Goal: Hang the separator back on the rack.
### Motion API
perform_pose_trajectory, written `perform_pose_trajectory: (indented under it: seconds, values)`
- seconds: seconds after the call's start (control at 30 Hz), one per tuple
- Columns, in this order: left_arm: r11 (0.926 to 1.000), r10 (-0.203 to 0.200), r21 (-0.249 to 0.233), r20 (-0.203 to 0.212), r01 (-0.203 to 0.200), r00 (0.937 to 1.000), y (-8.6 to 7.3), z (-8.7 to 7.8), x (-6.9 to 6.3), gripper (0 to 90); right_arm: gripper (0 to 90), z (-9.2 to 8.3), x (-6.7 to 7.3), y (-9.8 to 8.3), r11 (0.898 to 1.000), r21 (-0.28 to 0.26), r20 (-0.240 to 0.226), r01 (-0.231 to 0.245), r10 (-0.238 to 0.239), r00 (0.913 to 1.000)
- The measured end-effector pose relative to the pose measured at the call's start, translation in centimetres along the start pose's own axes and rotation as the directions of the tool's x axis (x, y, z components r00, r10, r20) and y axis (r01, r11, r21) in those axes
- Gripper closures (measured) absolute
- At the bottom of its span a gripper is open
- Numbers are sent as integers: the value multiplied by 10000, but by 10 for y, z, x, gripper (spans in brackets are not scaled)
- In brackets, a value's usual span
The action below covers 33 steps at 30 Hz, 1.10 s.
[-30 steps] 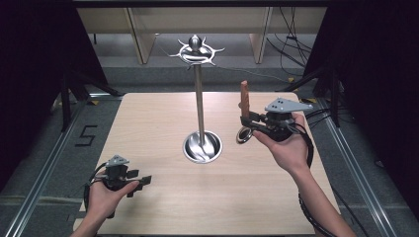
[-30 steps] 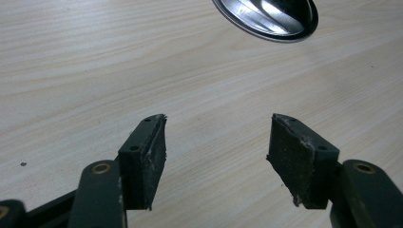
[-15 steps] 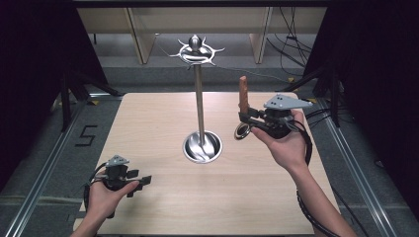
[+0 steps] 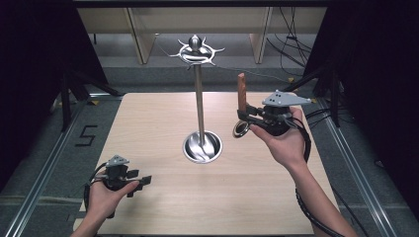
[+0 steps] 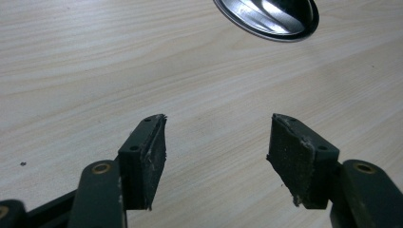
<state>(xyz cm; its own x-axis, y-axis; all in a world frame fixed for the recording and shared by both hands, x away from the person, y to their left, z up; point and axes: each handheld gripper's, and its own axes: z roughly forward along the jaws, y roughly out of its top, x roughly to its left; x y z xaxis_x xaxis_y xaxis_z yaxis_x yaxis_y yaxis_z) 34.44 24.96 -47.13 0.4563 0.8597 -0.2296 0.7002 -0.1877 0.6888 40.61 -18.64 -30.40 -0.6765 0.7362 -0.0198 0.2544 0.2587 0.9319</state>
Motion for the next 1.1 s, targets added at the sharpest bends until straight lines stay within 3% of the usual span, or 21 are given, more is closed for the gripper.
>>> perform_pose_trajectory:
  seconds: [0.17,0.43,0.57,0.6,0.83,0.87,0.93,0.97,1.1]
  values:
    - [10000,-2,1,10,2,10000,0,0,0,368,697,2,2,2,9997,-33,-113,-221,221,9997]
    - [10000,5,-24,9,-5,10000,0,0,0,368,697,4,2,7,9999,-51,-128,155,-156,9998]
    - [9998,149,99,75,-150,9999,0,-1,1,368,697,4,5,9,10000,-27,-17,-95,95,10000]
    - [9998,183,127,73,-184,9998,0,-2,1,368,697,5,3,10,9998,-93,-13,200,-200,9998]
    - [9997,200,137,57,-201,9998,0,-2,2,368,697,5,6,13,10000,-34,-160,32,-32,9999]
    - [9997,201,132,59,-202,9998,0,-2,1,368,697,6,4,14,9993,-128,-132,337,-339,9993]
    - [9997,203,117,44,-204,9998,0,-2,1,367,697,6,6,14,9999,-95,-213,46,-48,9998]
    - [10000,-12,-98,-24,12,10000,0,0,0,368,697,7,6,15,9999,-120,-265,105,-108,9996]
    - [10000,-9,-87,-7,9,10000,0,0,0,368,697,8,7,16,9998,-134,-190,145,-147,9997]
